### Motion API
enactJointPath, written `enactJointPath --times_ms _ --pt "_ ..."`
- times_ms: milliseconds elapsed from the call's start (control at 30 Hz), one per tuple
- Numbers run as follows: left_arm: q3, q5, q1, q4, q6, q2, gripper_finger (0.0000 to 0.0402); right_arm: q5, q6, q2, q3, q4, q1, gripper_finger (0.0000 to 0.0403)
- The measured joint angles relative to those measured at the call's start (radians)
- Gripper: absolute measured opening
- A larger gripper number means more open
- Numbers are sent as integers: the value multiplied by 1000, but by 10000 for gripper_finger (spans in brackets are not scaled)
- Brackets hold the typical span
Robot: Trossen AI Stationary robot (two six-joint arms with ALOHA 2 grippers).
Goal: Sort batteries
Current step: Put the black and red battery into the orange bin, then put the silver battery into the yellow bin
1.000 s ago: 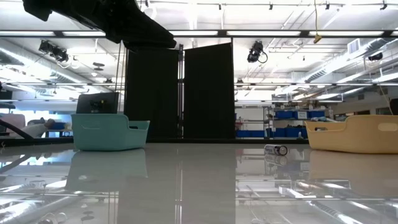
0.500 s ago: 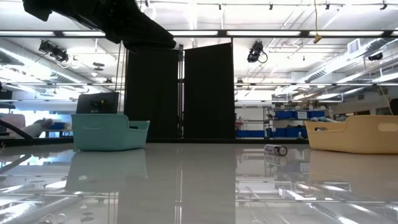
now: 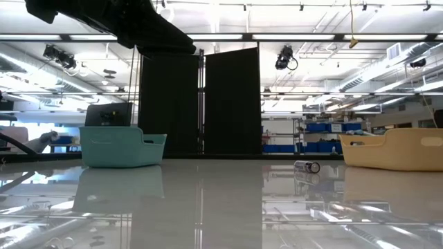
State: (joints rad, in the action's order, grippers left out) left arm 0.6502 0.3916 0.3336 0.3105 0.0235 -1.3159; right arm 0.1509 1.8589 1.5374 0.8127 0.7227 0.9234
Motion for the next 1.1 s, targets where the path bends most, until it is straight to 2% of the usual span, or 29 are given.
enactJointPath --times_ms 600,800,1100 --pt "0 0 0 -1 -1 0 152 -3 7 3 -3 14 -2 128" --pt "0 0 0 -1 -1 0 152 -3 7 2 11 15 -3 155" --pt "0 0 0 -1 -1 0 152 -4 -1 2 86 128 -3 183"
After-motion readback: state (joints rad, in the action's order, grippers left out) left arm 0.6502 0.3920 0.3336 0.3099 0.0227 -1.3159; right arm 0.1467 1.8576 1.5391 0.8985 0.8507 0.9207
